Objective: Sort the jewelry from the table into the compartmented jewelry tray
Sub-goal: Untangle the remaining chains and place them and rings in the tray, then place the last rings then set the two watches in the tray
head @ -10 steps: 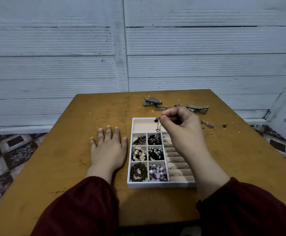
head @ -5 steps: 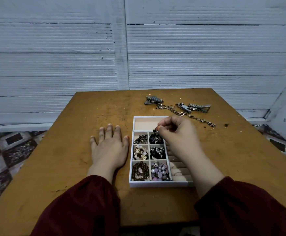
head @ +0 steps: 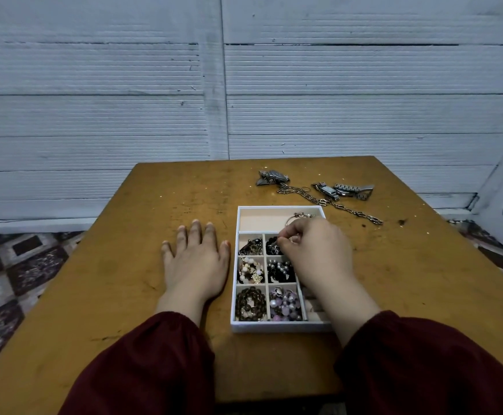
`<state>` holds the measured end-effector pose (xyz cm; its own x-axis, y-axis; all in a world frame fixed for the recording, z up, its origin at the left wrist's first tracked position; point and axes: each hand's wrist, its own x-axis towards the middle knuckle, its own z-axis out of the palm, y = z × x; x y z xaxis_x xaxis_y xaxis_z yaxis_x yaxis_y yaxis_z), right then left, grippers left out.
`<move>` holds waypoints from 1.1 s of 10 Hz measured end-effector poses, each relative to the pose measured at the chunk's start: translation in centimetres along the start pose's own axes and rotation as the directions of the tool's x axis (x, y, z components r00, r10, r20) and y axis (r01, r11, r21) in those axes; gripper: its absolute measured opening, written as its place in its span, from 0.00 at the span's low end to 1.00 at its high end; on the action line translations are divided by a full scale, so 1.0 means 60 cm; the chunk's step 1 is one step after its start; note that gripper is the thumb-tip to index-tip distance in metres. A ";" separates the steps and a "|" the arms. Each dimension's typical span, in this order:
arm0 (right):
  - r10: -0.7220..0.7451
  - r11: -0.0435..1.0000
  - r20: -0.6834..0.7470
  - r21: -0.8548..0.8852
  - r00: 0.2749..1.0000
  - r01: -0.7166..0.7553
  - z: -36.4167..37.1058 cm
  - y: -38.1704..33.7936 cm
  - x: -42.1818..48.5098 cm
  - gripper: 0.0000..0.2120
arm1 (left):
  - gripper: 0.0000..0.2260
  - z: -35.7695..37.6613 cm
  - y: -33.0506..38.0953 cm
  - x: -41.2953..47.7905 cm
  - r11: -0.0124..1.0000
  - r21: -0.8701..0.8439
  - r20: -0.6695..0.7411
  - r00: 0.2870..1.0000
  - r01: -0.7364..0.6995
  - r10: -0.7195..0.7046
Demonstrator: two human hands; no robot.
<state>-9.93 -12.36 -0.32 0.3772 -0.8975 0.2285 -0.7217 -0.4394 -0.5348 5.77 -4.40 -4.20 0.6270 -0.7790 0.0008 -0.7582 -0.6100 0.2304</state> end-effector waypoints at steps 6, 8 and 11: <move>-0.031 0.999 -0.045 0.037 0.999 0.032 -0.015 0.006 0.003 0.08 | 0.26 -0.002 0.002 0.000 1.000 0.000 -0.006 1.000 -0.002 0.002; -0.009 0.983 -0.146 0.180 0.989 0.036 -0.031 0.030 0.012 0.06 | 0.26 -0.003 0.003 -0.002 1.000 -0.011 -0.006 1.000 0.006 -0.006; 0.096 0.921 -0.203 0.389 0.974 -0.009 -0.045 0.096 0.024 0.06 | 0.18 -0.019 0.014 -0.006 0.977 -0.213 -0.144 0.989 -0.004 -0.028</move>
<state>-15.10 -16.29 -0.87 0.1804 -0.9241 0.3368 -0.4423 -0.3821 -0.8114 5.14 -4.48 -2.91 0.6670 -0.7327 0.1348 -0.7049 -0.5621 0.4327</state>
